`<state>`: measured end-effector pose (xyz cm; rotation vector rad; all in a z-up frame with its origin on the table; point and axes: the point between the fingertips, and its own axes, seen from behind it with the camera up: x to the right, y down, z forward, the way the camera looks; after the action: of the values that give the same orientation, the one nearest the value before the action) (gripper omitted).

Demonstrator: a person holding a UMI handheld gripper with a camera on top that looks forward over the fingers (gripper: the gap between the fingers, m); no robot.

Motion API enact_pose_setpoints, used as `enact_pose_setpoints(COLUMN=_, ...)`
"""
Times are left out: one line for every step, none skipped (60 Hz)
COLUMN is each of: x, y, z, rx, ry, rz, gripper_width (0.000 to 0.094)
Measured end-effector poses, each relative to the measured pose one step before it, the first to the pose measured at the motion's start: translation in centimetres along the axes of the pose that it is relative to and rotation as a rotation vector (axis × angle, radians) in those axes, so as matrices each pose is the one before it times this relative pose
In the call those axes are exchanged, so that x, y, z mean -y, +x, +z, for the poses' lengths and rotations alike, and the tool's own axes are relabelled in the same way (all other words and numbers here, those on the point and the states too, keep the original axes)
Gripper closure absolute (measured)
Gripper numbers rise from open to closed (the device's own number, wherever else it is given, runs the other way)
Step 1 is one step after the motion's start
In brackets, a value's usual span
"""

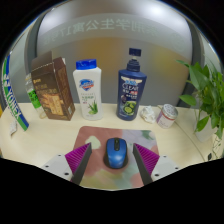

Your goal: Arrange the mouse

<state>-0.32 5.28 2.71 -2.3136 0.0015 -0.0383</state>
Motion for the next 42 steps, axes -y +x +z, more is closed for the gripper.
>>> enact_pose_setpoints(x=0.165, y=-0.055, z=-0.65, rx=-0.00441, ry=0.00575, rz=-0.0024, gripper_width=0.0086)
enact_pose_setpoints(x=0.159, y=-0.061, z=-0.695, rx=-0.00376, ry=0.00576, rz=-0.0022, gripper_width=0.0084)
enact_pose_setpoints(x=0.18, y=-0.082, z=-0.739, rx=-0.00363, ry=0.00643, rz=-0.002, gripper_width=0.0081)
enact_pose_setpoints(x=0.191, y=-0.071, z=-0.793, rx=-0.00373, ry=0.0082, rz=-0.0017, gripper_width=0.0082)
enact_pose_setpoints(x=0.183, y=-0.078, z=-0.825, rx=-0.00412, ry=0.00819, rz=-0.0008, gripper_width=0.008)
enact_pose_setpoints(x=0.164, y=-0.085, z=-0.855, rx=-0.00476, ry=0.00751, rz=-0.0005, gripper_width=0.008)
enact_pose_setpoints(x=0.125, y=-0.08, z=-0.893, rx=-0.00519, ry=0.00731, rz=-0.0001, gripper_width=0.0079)
enact_pose_setpoints(x=0.118, y=-0.099, z=-0.878, rx=-0.00433, ry=0.00668, rz=0.0005, gripper_width=0.0081)
enact_pose_setpoints(x=0.109, y=-0.094, z=-1.004, rx=-0.00518, ry=0.0068, rz=0.0005, gripper_width=0.0083)
enact_pose_setpoints(x=0.098, y=-0.127, z=-0.913, rx=-0.00333, ry=0.00687, rz=0.0014, gripper_width=0.0081)
enact_pose_setpoints(x=0.154, y=-0.121, z=-1.076, rx=-0.00465, ry=0.00367, rz=0.0012, gripper_width=0.0082)
enact_pose_setpoints(x=0.086, y=-0.106, z=-0.986, rx=-0.00429, ry=0.00818, rz=0.0018, gripper_width=0.0083)
enact_pose_setpoints(x=0.073, y=-0.095, z=-1.004, rx=-0.00348, ry=0.00733, rz=0.0011, gripper_width=0.0082)
enact_pose_setpoints(x=0.016, y=-0.108, z=-0.994, rx=-0.00385, ry=0.00613, rz=0.0008, gripper_width=0.0081)
enact_pose_setpoints(x=0.001, y=-0.106, z=-0.998, rx=-0.0035, ry=0.00567, rz=0.0006, gripper_width=0.0082)
enact_pose_setpoints(x=-0.012, y=-0.09, z=-0.876, rx=-0.00364, ry=0.00776, rz=0.0011, gripper_width=0.0082)
enact_pose_setpoints(x=-0.021, y=-0.122, z=-0.987, rx=-0.00388, ry=0.00667, rz=0.0004, gripper_width=0.0082)
enact_pose_setpoints(x=-0.045, y=-0.108, z=-0.948, rx=-0.00395, ry=0.00705, rz=0.0, gripper_width=0.0083)
enact_pose_setpoints(x=-0.056, y=-0.109, z=-0.926, rx=-0.00389, ry=0.00596, rz=-0.0011, gripper_width=0.0083)
enact_pose_setpoints(x=-0.078, y=-0.104, z=-0.917, rx=-0.00377, ry=0.00505, rz=-0.0018, gripper_width=0.0082)
enact_pose_setpoints(x=-0.089, y=-0.073, z=-0.897, rx=-0.00349, ry=0.00473, rz=-0.0014, gripper_width=0.0083)
enact_pose_setpoints(x=-0.104, y=-0.043, z=-0.87, rx=-0.00461, ry=0.00429, rz=-0.0009, gripper_width=0.0084)
enact_pose_setpoints(x=-0.129, y=-0.016, z=-0.865, rx=-0.00528, ry=0.00279, rz=-0.0013, gripper_width=0.0084)
enact_pose_setpoints(x=-0.166, y=-0.054, z=-0.773, rx=-0.00484, ry=0.00206, rz=-0.0005, gripper_width=0.0084)
enact_pose_setpoints(x=-0.168, y=-0.036, z=-0.872, rx=-0.00364, ry=0.00026, rz=-0.0005, gripper_width=0.0083)
enact_pose_setpoints(x=-0.133, y=-0.072, z=-0.785, rx=-0.00229, ry=0.0022, rz=-0.0001, gripper_width=0.0083)
enact_pose_setpoints(x=-0.112, y=-0.098, z=-0.757, rx=-0.00185, ry=0.00293, rz=0.0009, gripper_width=0.0082)
enact_pose_setpoints(x=-0.164, y=-0.08, z=-0.732, rx=-0.00151, ry=0.00254, rz=0.0016, gripper_width=0.0087)
enact_pose_setpoints(x=-0.198, y=-0.103, z=-0.7, rx=-0.00106, ry=0.00049, rz=0.0011, gripper_width=0.0087)
enact_pose_setpoints(x=-0.2, y=-0.103, z=-0.675, rx=-0.00072, ry=-0.00085, rz=-0.0001, gripper_width=0.0087)
enact_pose_setpoints(x=-0.162, y=-0.085, z=-0.644, rx=-0.00065, ry=-0.00026, rz=-0.0004, gripper_width=0.0087)
enact_pose_setpoints(x=-0.14, y=-0.061, z=-0.626, rx=-0.00092, ry=0.00109, rz=-0.0001, gripper_width=0.0085)
enact_pose_setpoints(x=-0.172, y=-0.028, z=-0.482, rx=-0.0006, ry=0.00251, rz=0.0005, gripper_width=0.0084)
enact_pose_setpoints(x=-0.116, y=-0.035, z=-0.533, rx=-0.00097, ry=0.00231, rz=-0.001, gripper_width=0.0085)
enact_pose_setpoints(x=-0.055, y=-0.1, z=-0.483, rx=-0.00022, ry=0.00113, rz=-0.0023, gripper_width=0.0085)
enact_pose_setpoints(x=-0.062, y=-0.099, z=-0.453, rx=-0.00039, ry=0.00257, rz=-0.0023, gripper_width=0.0084)
enact_pose_setpoints(x=-0.066, y=-0.064, z=-0.404, rx=-0.00027, ry=0.00311, rz=-0.0024, gripper_width=0.0084)
enact_pose_setpoints(x=-0.08, y=-0.063, z=-0.385, rx=0.00036, ry=0.00212, rz=-0.0017, gripper_width=0.0084)
enact_pose_setpoints(x=-0.082, y=-0.073, z=-0.357, rx=0.00121, ry=0.001, rz=-0.0007, gripper_width=0.0083)
enact_pose_setpoints(x=-0.101, y=-0.089, z=-0.323, rx=0.0015, ry=-0.00019, rz=-0.0003, gripper_width=0.0085)
enact_pose_setpoints(x=-0.08, y=-0.068, z=-0.307, rx=0.00197, ry=-0.00005, rz=0.0004, gripper_width=0.0085)
enact_pose_setpoints(x=-0.077, y=-0.061, z=-0.28, rx=0.00166, ry=0.00023, rz=0.0003, gripper_width=0.0085)
